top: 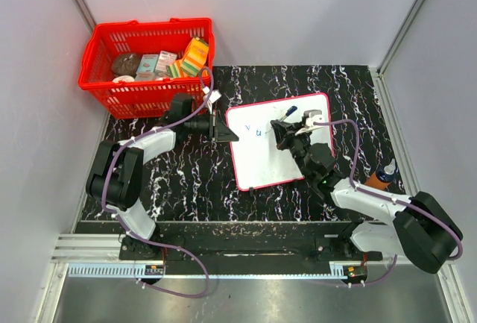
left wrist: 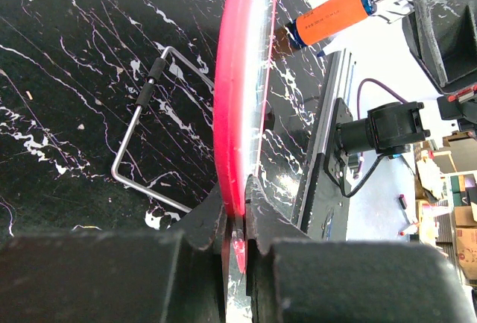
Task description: Write a sentence on the whiteboard
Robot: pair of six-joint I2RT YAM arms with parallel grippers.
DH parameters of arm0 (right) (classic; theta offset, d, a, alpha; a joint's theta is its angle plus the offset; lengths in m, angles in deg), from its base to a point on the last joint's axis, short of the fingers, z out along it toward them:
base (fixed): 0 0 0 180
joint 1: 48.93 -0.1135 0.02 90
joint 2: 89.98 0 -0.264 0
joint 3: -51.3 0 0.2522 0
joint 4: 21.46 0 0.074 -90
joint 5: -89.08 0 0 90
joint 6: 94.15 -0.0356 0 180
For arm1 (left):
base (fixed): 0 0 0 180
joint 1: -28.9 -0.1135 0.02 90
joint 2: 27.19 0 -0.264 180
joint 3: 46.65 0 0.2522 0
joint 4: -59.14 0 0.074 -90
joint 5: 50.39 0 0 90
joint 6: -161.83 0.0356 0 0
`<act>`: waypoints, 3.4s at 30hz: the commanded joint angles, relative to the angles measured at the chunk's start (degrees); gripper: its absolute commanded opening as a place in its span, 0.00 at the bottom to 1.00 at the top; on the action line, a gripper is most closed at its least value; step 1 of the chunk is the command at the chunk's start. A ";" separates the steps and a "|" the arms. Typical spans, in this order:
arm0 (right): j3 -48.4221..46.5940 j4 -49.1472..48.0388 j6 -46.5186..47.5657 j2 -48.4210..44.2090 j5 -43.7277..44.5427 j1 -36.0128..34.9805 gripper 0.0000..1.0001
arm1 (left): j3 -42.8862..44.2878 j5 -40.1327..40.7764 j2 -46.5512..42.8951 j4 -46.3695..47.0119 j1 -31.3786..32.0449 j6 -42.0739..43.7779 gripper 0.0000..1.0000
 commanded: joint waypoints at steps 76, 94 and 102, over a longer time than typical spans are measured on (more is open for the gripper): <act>-3.36 -1.43 -0.45 0.70 2.41 1.55 0.00 | -0.20 6.53 1.29 -5.83 2.85 10.25 0.00; -5.82 0.51 1.92 4.90 4.26 1.64 0.00 | -0.37 6.70 1.12 -5.91 3.03 10.34 0.00; -6.62 0.07 1.75 6.48 4.52 1.99 0.00 | -0.55 6.71 1.12 -5.91 3.20 10.34 0.00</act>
